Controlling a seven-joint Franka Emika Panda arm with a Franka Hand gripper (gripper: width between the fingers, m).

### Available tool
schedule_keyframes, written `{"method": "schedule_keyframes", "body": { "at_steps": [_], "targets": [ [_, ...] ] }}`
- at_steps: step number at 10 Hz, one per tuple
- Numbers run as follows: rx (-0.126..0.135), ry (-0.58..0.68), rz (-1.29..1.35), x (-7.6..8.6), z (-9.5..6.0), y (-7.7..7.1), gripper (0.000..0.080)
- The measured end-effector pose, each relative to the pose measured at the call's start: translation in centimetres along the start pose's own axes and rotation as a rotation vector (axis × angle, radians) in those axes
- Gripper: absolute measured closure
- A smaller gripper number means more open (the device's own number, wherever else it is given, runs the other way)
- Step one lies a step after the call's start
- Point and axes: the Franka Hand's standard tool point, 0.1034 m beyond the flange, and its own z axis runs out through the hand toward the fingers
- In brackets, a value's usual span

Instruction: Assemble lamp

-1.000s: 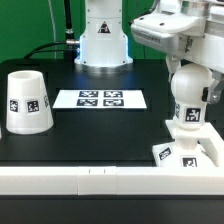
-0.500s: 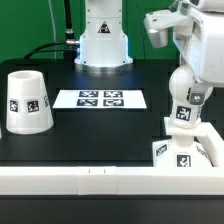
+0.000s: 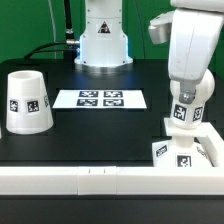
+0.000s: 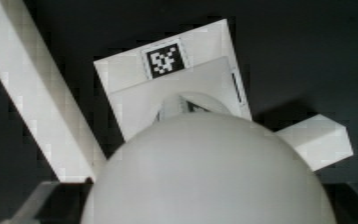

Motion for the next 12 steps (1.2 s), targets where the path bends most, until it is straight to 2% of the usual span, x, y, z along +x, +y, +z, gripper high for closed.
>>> {"method": "schedule_keyframes", "body": {
  "at_steps": [2, 4, 6, 12],
  "targets": [
    [0.033, 0.027, 0.259, -0.25, 0.1, -0.18, 0.0221],
    [0.05, 0.034, 0.45, -0.16, 0.13, -0.29, 0.0221],
    [0.08, 0.049, 0.648, -0.28, 0.17, -0.2, 0.0221],
    [0.089, 0.047, 1.009, 0.08, 0.16, -0.3, 0.0221]
  ]
}}
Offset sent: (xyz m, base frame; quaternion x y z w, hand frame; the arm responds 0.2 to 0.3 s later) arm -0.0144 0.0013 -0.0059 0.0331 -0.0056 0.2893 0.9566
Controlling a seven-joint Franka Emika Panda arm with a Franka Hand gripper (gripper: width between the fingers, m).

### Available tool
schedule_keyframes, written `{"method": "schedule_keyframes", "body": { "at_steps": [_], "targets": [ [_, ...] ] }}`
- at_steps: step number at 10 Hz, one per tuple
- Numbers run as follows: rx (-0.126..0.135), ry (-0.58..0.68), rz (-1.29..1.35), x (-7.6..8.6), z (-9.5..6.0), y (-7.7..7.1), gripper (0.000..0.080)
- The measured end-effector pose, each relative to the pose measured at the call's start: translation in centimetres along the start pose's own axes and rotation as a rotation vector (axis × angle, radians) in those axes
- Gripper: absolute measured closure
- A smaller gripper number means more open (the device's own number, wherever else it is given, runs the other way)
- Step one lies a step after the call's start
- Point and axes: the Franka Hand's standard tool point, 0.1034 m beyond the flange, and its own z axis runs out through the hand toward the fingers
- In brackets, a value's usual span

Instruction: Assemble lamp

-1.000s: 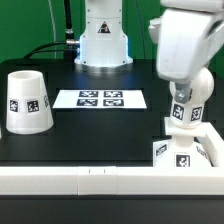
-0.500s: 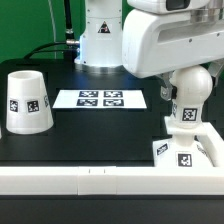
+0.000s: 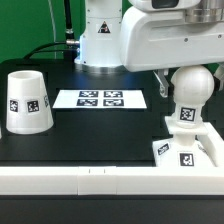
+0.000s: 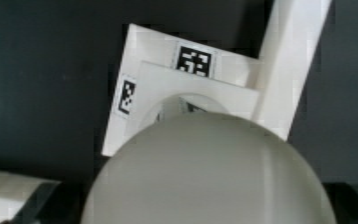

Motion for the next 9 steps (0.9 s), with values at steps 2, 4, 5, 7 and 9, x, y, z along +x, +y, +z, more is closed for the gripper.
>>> {"method": "schedule_keyframes", "body": {
  "at_steps": [2, 4, 5, 7, 9],
  "targets": [
    [0.003, 0.025, 0.177, -0.22, 0.05, -0.19, 0.0221],
    [0.018, 0.025, 0.366, -0.21, 0.0, -0.26, 0.0221],
    [0.031, 0.021, 0.449, -0.2, 0.0, -0.2, 0.0221],
    [0.058, 0.012, 0.643, -0.17, 0.0, -0.07, 0.0221],
    [0.09, 0.006, 0.827, -0.08, 0.06, 0.07, 0.0221]
  ]
}}
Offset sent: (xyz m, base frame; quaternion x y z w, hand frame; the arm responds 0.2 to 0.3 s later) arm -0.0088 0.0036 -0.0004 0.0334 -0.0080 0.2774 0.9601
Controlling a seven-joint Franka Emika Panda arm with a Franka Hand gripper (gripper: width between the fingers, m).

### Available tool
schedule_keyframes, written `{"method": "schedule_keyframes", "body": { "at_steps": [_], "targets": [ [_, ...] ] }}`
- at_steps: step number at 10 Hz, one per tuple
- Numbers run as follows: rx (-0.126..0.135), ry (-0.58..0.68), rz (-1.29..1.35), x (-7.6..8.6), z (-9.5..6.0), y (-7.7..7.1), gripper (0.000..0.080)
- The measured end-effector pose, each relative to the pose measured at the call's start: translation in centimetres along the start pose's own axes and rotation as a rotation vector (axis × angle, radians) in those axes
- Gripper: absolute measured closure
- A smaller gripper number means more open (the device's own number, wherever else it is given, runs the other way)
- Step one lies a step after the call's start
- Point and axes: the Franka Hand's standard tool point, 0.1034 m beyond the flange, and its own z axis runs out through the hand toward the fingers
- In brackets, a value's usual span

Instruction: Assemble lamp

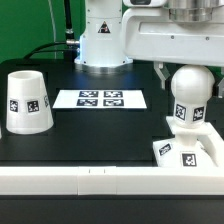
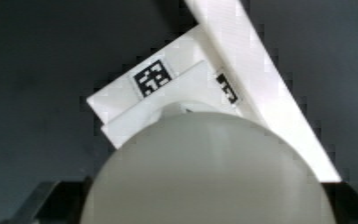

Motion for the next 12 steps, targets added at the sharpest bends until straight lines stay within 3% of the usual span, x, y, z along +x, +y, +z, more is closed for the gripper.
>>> {"method": "schedule_keyframes", "body": {
  "at_steps": [2, 5, 6, 7, 12],
  "targets": [
    [0.021, -0.015, 0.155, 0.02, 0.02, -0.03, 0.0221],
    [0.028, -0.029, 0.273, 0.01, 0.01, -0.15, 0.0221],
    [0.028, -0.029, 0.236, -0.01, 0.05, -0.14, 0.0221],
    [0.028, -0.029, 0.195, -0.01, 0.05, -0.13, 0.0117],
    [0.029, -0.023, -0.179, 0.16, -0.11, -0.1, 0.0101]
  ]
}}
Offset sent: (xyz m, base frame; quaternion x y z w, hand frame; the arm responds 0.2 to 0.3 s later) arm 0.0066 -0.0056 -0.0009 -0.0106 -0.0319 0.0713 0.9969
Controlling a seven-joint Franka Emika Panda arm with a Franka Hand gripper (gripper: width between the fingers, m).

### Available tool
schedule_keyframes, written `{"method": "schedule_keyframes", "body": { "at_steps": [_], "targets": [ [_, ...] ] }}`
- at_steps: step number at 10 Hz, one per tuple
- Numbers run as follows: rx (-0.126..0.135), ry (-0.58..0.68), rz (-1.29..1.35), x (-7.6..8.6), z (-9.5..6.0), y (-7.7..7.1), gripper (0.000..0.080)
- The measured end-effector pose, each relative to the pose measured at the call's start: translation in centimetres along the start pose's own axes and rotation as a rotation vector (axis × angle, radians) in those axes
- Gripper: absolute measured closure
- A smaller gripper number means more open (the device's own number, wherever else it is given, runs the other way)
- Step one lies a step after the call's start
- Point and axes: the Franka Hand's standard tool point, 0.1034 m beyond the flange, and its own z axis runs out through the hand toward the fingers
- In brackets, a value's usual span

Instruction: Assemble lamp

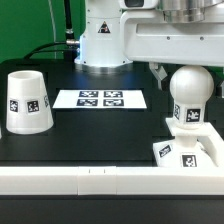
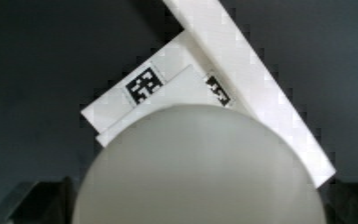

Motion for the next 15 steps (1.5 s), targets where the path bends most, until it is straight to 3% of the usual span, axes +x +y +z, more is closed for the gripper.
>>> {"method": "schedule_keyframes", "body": {
  "at_steps": [3, 6, 15],
  "targets": [
    [-0.001, -0.001, -0.217, 0.0, 0.04, 0.03, 0.0101],
    [-0.058, 0.022, -0.557, -0.05, -0.24, -0.17, 0.0101],
    [-0.084, 0.005, -1.235, 0.16, -0.11, 0.05, 0.0101]
  ]
}}
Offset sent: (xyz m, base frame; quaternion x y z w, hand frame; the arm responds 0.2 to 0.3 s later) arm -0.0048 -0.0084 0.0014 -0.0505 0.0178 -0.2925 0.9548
